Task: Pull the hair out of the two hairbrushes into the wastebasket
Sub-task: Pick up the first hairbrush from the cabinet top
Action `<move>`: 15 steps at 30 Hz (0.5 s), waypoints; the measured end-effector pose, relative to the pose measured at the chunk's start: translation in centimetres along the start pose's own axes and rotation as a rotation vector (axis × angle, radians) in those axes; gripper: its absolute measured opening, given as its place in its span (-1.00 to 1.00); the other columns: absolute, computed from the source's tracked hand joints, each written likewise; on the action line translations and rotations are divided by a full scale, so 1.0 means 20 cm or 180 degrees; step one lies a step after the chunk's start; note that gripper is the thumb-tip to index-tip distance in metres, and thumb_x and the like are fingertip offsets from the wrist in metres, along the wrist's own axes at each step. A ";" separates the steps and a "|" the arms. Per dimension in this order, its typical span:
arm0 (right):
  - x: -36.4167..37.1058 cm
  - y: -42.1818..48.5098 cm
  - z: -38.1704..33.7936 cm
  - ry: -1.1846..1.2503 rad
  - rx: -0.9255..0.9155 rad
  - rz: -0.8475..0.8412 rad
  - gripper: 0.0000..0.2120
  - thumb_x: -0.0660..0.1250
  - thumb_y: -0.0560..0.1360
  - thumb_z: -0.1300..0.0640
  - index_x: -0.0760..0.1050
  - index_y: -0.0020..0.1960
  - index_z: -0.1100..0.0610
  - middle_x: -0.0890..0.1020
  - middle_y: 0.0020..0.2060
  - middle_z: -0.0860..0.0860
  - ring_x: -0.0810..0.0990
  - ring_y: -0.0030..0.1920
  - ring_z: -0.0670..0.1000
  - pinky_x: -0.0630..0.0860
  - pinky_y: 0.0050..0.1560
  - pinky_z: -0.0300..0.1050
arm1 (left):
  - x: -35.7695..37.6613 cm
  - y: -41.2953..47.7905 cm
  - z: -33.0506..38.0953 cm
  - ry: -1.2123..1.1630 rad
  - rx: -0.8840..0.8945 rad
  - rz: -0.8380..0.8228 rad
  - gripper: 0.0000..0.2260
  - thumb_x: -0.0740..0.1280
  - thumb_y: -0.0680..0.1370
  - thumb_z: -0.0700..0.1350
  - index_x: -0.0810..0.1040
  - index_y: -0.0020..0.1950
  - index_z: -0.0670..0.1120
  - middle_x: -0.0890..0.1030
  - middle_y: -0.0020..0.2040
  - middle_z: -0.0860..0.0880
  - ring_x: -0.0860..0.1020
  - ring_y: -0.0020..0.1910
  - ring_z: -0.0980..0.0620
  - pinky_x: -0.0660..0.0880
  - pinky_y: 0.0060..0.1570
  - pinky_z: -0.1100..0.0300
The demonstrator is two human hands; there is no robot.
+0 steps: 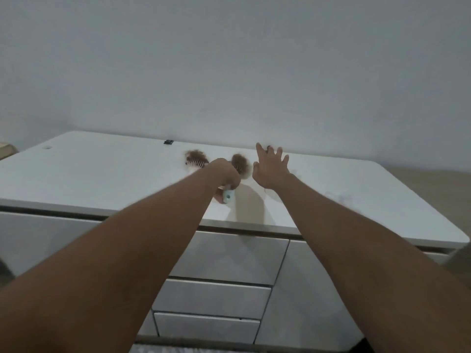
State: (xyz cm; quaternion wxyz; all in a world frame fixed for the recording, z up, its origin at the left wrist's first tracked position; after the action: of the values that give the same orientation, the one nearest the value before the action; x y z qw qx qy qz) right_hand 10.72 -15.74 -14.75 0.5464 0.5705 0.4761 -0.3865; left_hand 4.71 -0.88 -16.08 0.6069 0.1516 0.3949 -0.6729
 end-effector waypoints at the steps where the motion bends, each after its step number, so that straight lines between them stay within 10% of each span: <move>1: -0.01 -0.01 0.01 0.0020 0.0023 0.0031 -0.41 0.06 0.64 0.02 -0.05 0.61 0.06 0.17 0.54 0.25 0.03 0.55 0.35 0.03 0.49 0.35 | 0.01 -0.01 -0.01 -0.0057 -0.0061 -0.0087 -0.84 0.32 0.52 -0.34 0.46 0.08 -0.31 0.60 -0.03 -0.30 0.69 -0.26 -0.25 0.67 -0.25 -0.11; 5: -0.05 -0.04 0.02 -0.0001 0.0093 0.0075 -0.41 0.07 0.63 0.02 -0.03 0.60 0.06 0.21 0.51 0.24 0.07 0.53 0.35 0.06 0.48 0.34 | -0.02 -0.03 -0.01 -0.0283 -0.0098 -0.0180 -0.97 0.31 0.55 -0.37 0.47 -0.06 -0.30 0.56 -0.06 -0.26 0.66 -0.05 -0.28 0.64 -0.04 -0.13; 11: -0.07 -0.05 -0.07 0.0030 -0.0016 0.0151 -0.41 0.10 0.61 0.03 0.00 0.59 0.06 0.26 0.47 0.25 0.11 0.50 0.36 0.09 0.47 0.34 | -0.06 -0.05 -0.10 -0.1101 -0.0310 -0.0431 -0.82 0.20 0.65 -0.32 0.45 0.23 -0.33 0.60 -0.15 -0.25 0.64 -0.21 -0.16 0.64 0.01 -0.10; 15: -0.11 -0.04 -0.28 0.0022 -0.0277 0.0279 -0.42 0.08 0.62 0.02 0.00 0.60 0.07 0.28 0.46 0.26 0.16 0.48 0.37 0.14 0.45 0.33 | -0.26 -0.12 -0.21 -0.1698 -0.0132 -0.0381 -0.76 0.22 0.64 -0.32 0.43 0.32 -0.24 0.61 0.00 -0.22 0.63 0.05 -0.14 0.59 0.04 -0.11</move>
State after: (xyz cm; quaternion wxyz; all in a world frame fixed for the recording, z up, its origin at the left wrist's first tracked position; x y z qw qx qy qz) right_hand 8.86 -10.53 -12.25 0.5854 0.5678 0.4690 -0.3391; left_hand 2.47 5.65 -14.50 0.6516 -0.0671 0.2430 -0.7155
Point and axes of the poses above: each hand's wrist, its own y-axis towards the middle knuckle, its own x-axis out of the palm, z = x × y, the point moved 9 cm from there along y, towards the middle knuckle
